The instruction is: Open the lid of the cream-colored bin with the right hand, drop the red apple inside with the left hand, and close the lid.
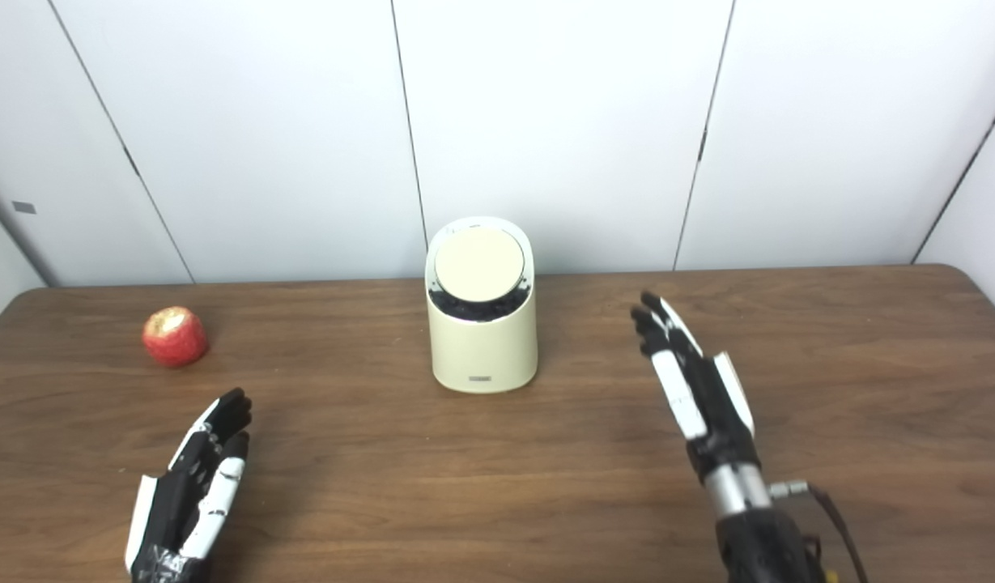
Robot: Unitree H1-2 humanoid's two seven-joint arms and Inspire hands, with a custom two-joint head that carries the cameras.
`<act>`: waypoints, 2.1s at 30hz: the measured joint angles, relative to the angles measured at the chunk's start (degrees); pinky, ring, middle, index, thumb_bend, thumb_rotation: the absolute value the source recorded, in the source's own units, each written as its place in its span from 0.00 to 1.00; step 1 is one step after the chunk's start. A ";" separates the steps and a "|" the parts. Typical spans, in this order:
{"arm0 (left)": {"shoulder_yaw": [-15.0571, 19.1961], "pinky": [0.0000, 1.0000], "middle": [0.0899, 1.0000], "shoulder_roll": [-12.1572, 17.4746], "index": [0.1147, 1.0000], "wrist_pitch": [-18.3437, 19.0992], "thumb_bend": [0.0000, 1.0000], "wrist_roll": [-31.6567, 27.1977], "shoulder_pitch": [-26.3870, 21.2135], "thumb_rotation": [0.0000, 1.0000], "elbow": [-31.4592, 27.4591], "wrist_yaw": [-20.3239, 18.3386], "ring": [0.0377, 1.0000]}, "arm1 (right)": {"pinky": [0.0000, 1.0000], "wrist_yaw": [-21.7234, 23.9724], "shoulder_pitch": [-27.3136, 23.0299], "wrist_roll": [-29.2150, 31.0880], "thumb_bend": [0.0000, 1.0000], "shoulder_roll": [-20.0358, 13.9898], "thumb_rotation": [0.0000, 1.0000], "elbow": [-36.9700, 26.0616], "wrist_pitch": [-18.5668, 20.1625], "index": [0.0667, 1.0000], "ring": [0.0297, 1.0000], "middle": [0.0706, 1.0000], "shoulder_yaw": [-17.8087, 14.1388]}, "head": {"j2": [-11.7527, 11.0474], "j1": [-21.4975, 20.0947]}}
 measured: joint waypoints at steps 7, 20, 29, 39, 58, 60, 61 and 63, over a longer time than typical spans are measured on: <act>0.02 0.91 0.89 0.00 0.89 -0.03 0.35 -0.01 0.00 0.61 0.02 -0.05 0.90 | 0.76 1.45 -9.09 -10.15 0.73 -2.36 0.84 -2.79 8.35 0.91 0.86 0.90 3.66 | -0.18 -0.62; 0.07 0.90 0.88 -0.06 0.89 0.07 0.35 -0.51 0.15 0.58 -0.32 -0.29 0.89 | 0.77 0.89 -21.44 -16.75 0.83 0.44 0.43 5.85 13.58 0.92 0.88 0.90 8.47 | 0.79 -1.41; 0.21 0.89 0.89 -0.02 0.89 0.23 0.34 -0.55 0.38 0.55 -0.54 -0.33 0.89 | 0.78 -0.56 -27.27 -18.49 0.87 1.81 0.36 14.63 10.62 0.92 0.87 0.89 10.72 | 1.23 -2.11; 0.19 0.89 0.88 -0.04 0.89 0.23 0.34 -0.92 0.28 0.51 -0.57 -0.66 0.88 | 0.78 -5.04 -31.02 -21.51 0.93 2.88 0.31 25.79 4.54 0.89 0.87 0.87 13.29 | 1.58 -1.85; 0.50 0.87 0.87 0.04 0.87 0.39 0.40 -2.82 0.23 0.60 -0.52 -0.80 0.88 | 0.79 -7.63 -32.12 -25.13 0.90 2.07 0.21 29.19 -0.94 0.88 0.86 0.88 15.45 | 2.46 -1.94; 0.51 0.87 0.87 0.04 0.87 0.39 0.40 -2.82 0.22 0.60 -0.52 -0.79 0.88 | 0.78 -7.54 -32.12 -24.82 0.89 1.92 0.21 29.14 -0.94 0.88 0.86 0.88 15.15 | 2.46 -1.94; 0.52 0.87 0.87 0.05 0.87 0.39 0.40 -2.82 0.22 0.61 -0.52 -0.80 0.88 | 0.78 -7.51 -32.11 -24.71 0.89 1.81 0.21 29.12 -0.94 0.88 0.85 0.87 14.94 | 2.46 -1.85; 0.58 0.87 0.87 0.06 0.87 0.41 0.41 -2.88 0.23 0.61 -0.52 -0.83 0.87 | 0.78 -7.46 -32.11 -24.39 0.89 1.58 0.21 29.11 -0.93 0.88 0.85 0.87 14.55 | 2.64 -2.03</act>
